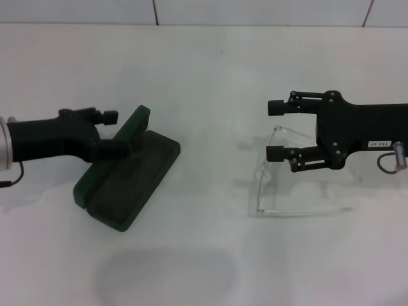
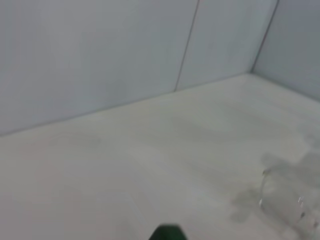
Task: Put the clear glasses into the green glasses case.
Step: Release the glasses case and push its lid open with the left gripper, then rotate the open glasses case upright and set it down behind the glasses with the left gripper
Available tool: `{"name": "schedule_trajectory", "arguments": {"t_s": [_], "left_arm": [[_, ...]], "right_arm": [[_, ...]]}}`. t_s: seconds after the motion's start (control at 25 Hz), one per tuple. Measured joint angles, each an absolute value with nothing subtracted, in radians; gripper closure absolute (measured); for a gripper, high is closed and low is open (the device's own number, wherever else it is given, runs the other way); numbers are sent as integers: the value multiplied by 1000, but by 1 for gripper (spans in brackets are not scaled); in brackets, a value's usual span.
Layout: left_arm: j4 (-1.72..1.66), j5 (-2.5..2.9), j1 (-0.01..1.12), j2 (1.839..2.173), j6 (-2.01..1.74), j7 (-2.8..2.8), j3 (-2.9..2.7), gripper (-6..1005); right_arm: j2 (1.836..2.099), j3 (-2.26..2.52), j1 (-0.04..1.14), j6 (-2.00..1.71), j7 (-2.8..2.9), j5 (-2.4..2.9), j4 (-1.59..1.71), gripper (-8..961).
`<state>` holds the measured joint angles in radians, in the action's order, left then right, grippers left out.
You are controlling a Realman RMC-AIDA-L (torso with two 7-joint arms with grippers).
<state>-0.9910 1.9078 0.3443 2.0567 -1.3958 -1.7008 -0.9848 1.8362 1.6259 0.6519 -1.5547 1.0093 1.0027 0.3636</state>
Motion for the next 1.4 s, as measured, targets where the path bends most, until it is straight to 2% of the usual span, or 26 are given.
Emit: {"name": "schedule_trajectory", "arguments": {"t_s": [0.2, 0.84, 1.08, 1.28, 1.4], "left_arm": [[-1016, 2014, 345, 2084, -1349, -1737, -982, 230], [-1024, 2075, 353, 2083, -1329, -1761, -989, 278], [-1029, 2075, 371, 2083, -1324, -1755, -963, 473], [-1031, 2067, 401, 2082, -1308, -1750, -931, 741], [-1024, 2083, 440, 2079, -1306, -1753, -942, 772]], "right_arm": [[1837, 1626, 656, -1549, 1009, 1003, 364, 156], [1841, 1626, 657, -1544, 1007, 1003, 364, 156], [1842, 1626, 653, -1556, 1004, 1086, 390, 156], [1865, 1626, 633, -1574, 1004, 1228, 462, 156], [1882, 1626, 624, -1575, 1003, 1268, 478, 156]]}}
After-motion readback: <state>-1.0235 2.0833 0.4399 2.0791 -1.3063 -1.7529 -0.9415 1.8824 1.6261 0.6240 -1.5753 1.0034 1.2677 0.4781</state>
